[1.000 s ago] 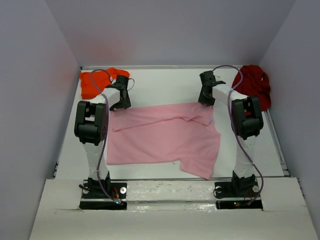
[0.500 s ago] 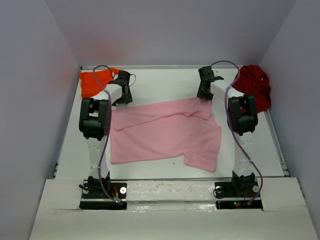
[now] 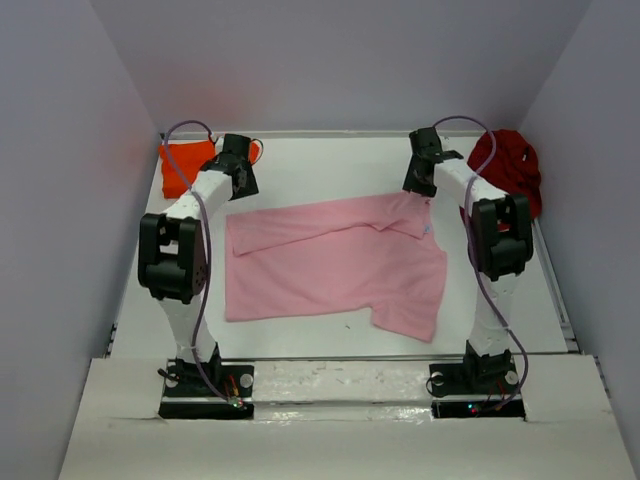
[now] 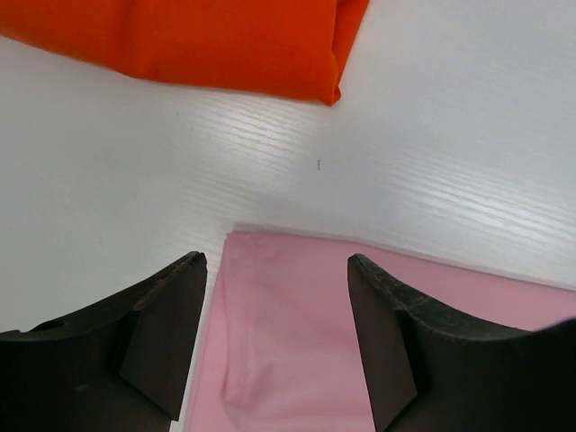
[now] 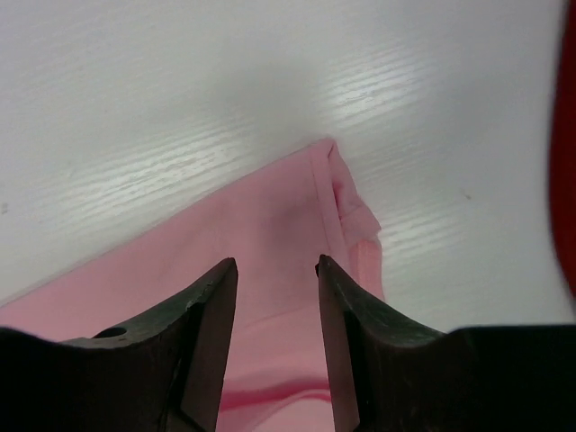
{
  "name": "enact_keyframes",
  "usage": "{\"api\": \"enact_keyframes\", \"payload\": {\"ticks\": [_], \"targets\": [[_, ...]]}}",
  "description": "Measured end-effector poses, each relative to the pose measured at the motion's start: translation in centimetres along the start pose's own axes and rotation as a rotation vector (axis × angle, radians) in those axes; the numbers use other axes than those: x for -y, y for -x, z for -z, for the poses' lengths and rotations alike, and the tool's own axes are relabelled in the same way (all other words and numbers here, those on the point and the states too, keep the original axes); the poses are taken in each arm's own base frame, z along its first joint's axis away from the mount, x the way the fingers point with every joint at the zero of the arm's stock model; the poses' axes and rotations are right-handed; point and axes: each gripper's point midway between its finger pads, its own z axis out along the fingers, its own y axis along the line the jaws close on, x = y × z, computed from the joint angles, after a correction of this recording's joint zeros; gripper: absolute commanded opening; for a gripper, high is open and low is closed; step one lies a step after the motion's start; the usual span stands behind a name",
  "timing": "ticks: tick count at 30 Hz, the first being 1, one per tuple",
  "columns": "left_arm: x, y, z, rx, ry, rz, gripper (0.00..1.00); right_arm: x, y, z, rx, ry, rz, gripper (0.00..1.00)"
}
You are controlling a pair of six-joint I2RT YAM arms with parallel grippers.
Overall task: Fold and stack the t-shirts
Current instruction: Fold the tshirt
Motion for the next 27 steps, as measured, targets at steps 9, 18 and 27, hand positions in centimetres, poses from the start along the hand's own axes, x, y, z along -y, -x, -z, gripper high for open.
{"api": "enact_keyframes", "payload": {"ticks": [9, 18, 27], "targets": [[-0.7, 5.1, 13.6, 0.309, -0.159, 0.088, 0.74, 0.6, 4.7, 13.8, 0.222, 0.211, -0.090, 0.48], [-1.7, -3.4, 14.9, 0.203, -0.281, 0.073, 0.74, 0.4, -5.2, 18.5, 0.151, 0.344, -0.005, 0.48], [-1.9, -5.6, 16.0, 0.172, -0.341, 0.077, 0.74, 1.1, -14.0, 20.3, 0.036, 0.392, 0.082, 0.48]]}}
